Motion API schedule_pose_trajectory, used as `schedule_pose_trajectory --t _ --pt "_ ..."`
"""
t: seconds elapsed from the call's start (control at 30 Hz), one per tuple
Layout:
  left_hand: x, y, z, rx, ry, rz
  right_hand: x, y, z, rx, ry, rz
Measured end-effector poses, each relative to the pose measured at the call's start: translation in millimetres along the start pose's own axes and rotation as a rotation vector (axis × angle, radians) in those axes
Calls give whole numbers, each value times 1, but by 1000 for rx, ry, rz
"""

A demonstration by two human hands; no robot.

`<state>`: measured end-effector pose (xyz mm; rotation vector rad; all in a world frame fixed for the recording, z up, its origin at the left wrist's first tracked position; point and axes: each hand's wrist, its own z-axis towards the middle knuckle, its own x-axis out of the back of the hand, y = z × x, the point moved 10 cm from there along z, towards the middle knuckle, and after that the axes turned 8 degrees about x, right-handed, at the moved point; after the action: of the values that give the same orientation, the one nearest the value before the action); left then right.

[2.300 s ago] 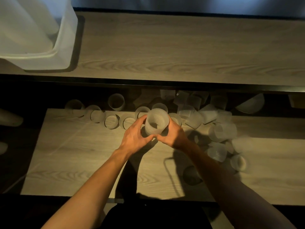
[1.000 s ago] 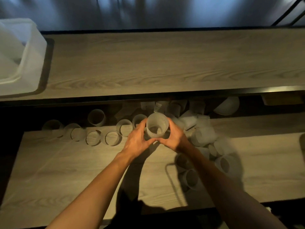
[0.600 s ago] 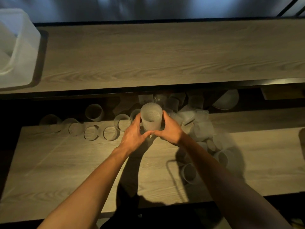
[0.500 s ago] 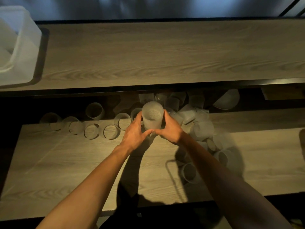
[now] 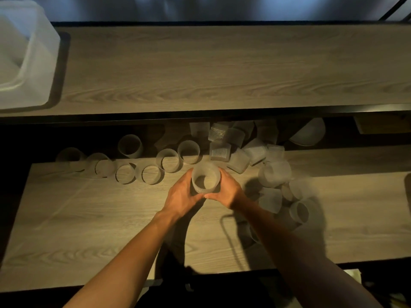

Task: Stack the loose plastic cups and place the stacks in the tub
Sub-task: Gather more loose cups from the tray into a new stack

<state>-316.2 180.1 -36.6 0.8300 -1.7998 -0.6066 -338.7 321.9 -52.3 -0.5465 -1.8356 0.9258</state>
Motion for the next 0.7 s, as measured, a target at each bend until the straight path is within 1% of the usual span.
schedule_pose_trajectory --t 0.2,0.37,0.47,0.6,0.7 --pt "34 -11 -14 16 99 -3 -7 -32 2 101 3 6" --pt "79 -24 -17 44 234 -31 -13 -82 32 188 -18 -15" --pt "109 -27 -11 41 294 -45 -18 -105 53 192 -27 4" --pt "135 -29 0 28 326 -49 -23 -125 75 223 -13 44" --pt "137 -39 9 57 318 -32 -29 -123 87 199 -21 15"
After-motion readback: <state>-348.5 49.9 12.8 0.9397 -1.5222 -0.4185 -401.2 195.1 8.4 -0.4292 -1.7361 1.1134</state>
